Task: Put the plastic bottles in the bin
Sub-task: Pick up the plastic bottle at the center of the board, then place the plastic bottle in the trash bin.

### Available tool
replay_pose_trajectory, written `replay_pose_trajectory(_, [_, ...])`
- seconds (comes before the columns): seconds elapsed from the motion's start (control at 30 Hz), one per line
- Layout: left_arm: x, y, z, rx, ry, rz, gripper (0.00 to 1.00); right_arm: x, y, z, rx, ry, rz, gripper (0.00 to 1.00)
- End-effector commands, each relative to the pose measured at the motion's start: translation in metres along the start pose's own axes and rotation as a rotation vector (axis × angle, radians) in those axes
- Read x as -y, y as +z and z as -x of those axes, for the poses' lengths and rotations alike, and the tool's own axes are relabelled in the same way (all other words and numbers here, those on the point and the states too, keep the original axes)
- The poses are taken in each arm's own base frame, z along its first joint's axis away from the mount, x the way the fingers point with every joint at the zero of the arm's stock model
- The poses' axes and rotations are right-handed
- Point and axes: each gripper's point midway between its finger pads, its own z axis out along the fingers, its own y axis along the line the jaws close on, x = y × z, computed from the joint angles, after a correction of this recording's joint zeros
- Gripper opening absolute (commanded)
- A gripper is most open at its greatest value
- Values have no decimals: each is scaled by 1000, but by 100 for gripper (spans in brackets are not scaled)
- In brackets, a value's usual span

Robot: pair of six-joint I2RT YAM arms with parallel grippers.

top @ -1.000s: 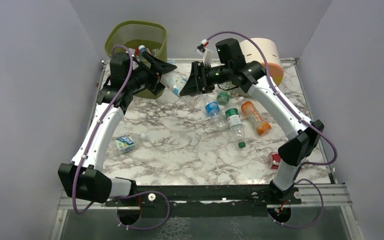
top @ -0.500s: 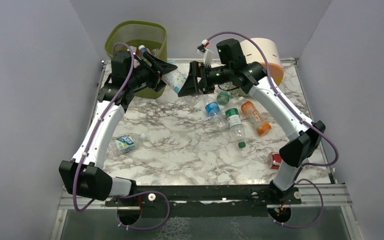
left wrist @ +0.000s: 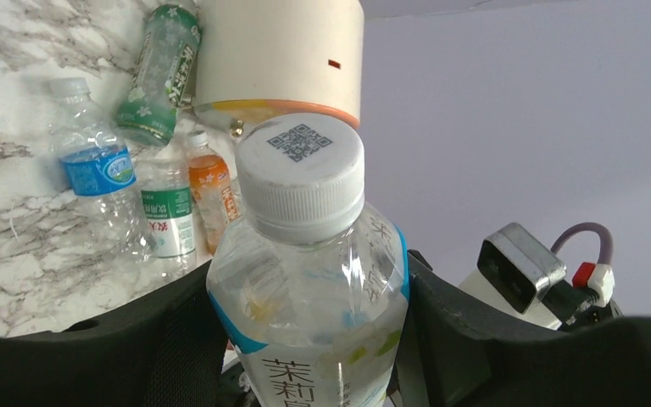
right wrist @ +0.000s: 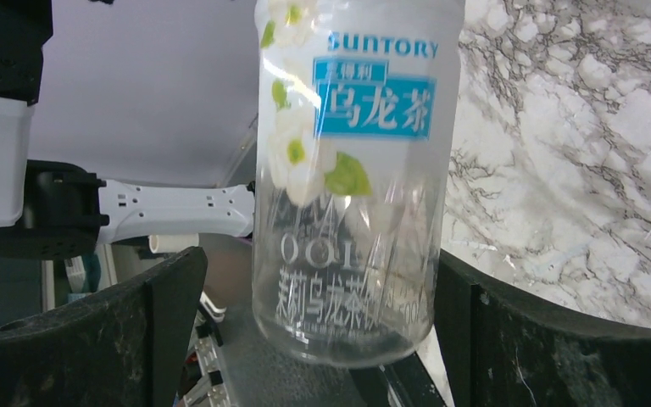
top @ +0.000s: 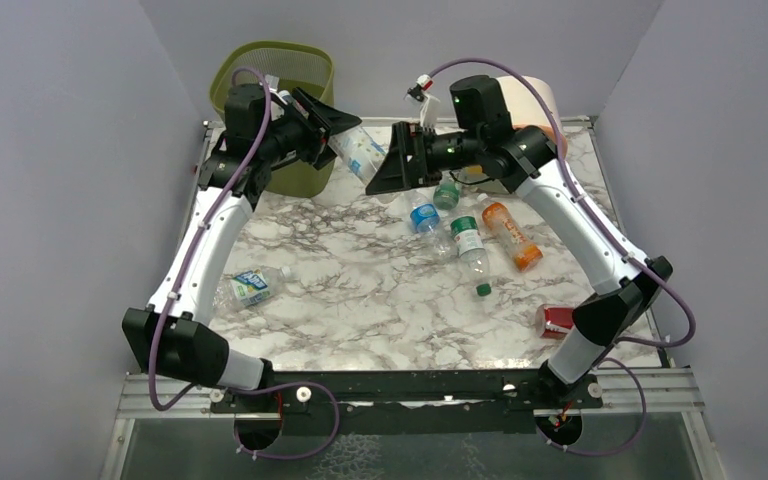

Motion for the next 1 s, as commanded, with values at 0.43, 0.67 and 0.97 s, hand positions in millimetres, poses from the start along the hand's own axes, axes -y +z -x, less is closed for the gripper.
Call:
replay_pose_trajectory(0.43, [26,36,117,171,102,-36,59,-41,-56,-38,22,23,41,99])
replay_pose_trajectory(0.67, [52,46,172,262,139,-97,59,-42,-57,-37,23,16,39,99])
replay_pose_trajectory(0.97, [73,35,245,441,183,-229,60,-36,-51,-42,-4,26,42,99])
